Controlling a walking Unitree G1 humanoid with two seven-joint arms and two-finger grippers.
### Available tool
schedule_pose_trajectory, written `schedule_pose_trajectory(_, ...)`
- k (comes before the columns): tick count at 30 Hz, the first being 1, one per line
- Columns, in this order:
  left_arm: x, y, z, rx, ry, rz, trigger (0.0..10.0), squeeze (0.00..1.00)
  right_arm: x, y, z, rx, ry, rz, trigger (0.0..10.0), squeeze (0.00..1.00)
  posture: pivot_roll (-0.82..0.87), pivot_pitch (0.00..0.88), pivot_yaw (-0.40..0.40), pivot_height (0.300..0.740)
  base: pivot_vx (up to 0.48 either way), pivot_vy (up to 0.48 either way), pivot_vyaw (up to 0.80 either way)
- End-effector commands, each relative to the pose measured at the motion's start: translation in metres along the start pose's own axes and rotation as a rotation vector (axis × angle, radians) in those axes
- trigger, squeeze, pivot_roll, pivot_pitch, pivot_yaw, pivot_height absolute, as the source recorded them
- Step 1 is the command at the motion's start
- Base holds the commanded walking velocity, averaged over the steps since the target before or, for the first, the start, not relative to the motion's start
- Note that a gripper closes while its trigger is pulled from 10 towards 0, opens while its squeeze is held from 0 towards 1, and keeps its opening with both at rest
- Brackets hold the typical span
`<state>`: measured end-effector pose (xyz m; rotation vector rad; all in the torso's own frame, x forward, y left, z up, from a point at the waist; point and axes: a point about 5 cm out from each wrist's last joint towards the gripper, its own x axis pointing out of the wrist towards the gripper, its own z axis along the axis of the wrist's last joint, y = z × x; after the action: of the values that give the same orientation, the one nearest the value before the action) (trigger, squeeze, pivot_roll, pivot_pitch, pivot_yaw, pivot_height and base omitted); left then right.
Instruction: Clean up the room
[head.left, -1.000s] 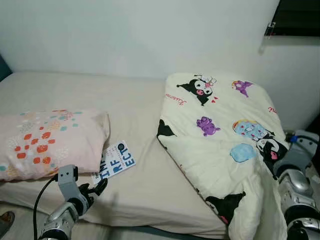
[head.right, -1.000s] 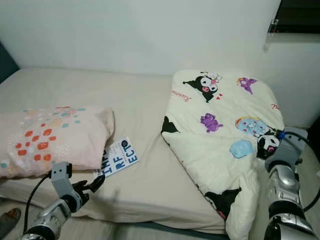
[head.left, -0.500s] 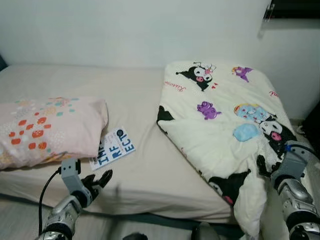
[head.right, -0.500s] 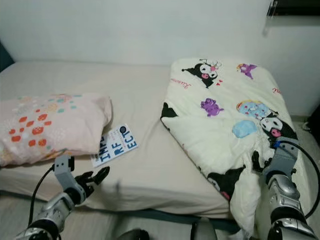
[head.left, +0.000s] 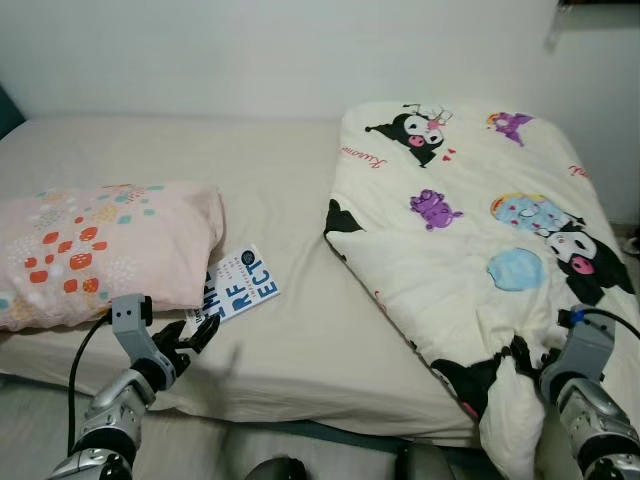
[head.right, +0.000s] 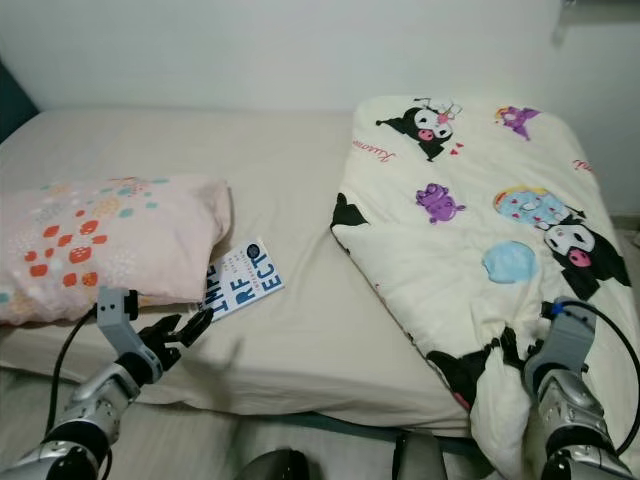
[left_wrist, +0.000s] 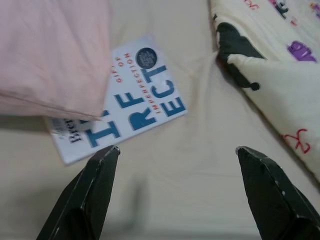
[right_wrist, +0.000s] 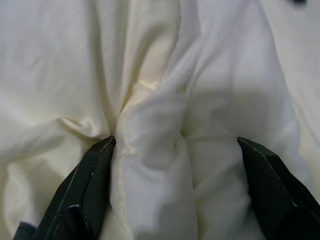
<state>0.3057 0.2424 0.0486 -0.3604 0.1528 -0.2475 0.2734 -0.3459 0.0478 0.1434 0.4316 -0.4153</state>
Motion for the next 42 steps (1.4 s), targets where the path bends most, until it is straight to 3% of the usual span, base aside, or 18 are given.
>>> schedule_pose_trajectory(1,-0.010,0.011,0.003,0.029,0.006,0.016,10.0,0.00,-0.004,-0.007,-0.018,0.039,0.070,-0.035,10.0,0.00,0.02,0.243,0.168,0.626,0.000,0.000,0.00)
schedule_pose_trajectory(11,-0.023,0.023,0.002,0.061,0.052,0.021,10.0,0.00,-0.006,-0.029,-0.003,0.064,0.044,-0.143,10.0,0.00,0.04,0.274,0.197,0.626,0.000,0.000,0.00)
schedule_pose_trajectory(16,-0.023,0.022,0.001,0.062,0.055,0.018,10.0,0.00,-0.005,-0.027,-0.004,0.072,0.072,-0.141,10.0,0.00,0.04,0.274,0.196,0.626,0.000,0.000,0.00)
schedule_pose_trajectory(17,-0.022,0.020,0.001,0.076,0.062,0.013,10.0,0.00,-0.004,-0.019,-0.009,0.068,0.106,-0.100,0.0,0.00,0.04,0.270,0.193,0.626,0.000,0.000,0.00)
schedule_pose_trajectory(19,-0.021,0.018,0.000,0.096,0.072,0.001,10.0,0.00,-0.003,-0.010,-0.015,0.062,0.146,-0.052,0.0,0.00,0.03,0.267,0.193,0.626,0.000,0.000,0.00)
schedule_pose_trajectory(23,-0.017,0.014,0.001,0.106,0.067,-0.020,10.0,0.00,-0.002,-0.006,-0.014,0.104,0.136,-0.046,0.0,0.00,0.03,0.258,0.191,0.626,0.000,0.000,0.00)
schedule_pose_trajectory(26,-0.008,0.007,0.006,0.107,0.042,-0.043,10.0,0.00,0.003,0.003,0.001,0.232,0.062,0.003,0.0,0.00,0.02,0.247,0.189,0.626,0.000,0.000,0.00)
schedule_pose_trajectory(34,0.006,-0.007,0.012,0.182,0.041,-0.106,10.0,0.00,0.007,0.029,0.016,0.083,0.049,0.183,0.0,0.00,-0.02,0.222,0.178,0.626,0.000,0.000,0.00)
schedule_pose_trajectory(35,0.012,-0.012,0.019,0.197,0.017,-0.119,10.0,0.00,0.006,0.055,0.021,0.027,0.014,0.384,0.0,0.00,-0.03,0.216,0.176,0.626,0.000,0.000,0.00)
schedule_pose_trajectory(38,0.013,-0.013,0.021,0.199,0.007,-0.122,10.0,0.00,0.004,0.067,0.023,-0.001,-0.001,0.478,0.0,0.00,-0.03,0.214,0.176,0.626,0.000,0.000,0.00)
schedule_pose_trajectory(39,0.015,-0.014,0.025,0.210,-0.005,-0.115,10.0,0.00,-0.003,0.087,0.021,-0.072,-0.021,0.637,0.0,0.00,-0.04,0.206,0.175,0.626,0.000,0.000,0.00)
schedule_pose_trajectory(40,0.015,-0.014,0.025,0.210,-0.005,-0.115,10.0,0.00,-0.003,0.087,0.021,-0.072,-0.021,0.637,0.0,0.00,-0.04,0.206,0.175,0.626,0.000,0.000,0.00)
schedule_pose_trajectory(42,0.016,-0.009,0.033,0.204,-0.030,-0.065,10.0,0.00,-0.035,0.130,0.002,-0.229,0.016,1.025,0.0,0.00,-0.04,0.196,0.172,0.626,0.000,0.000,0.00)
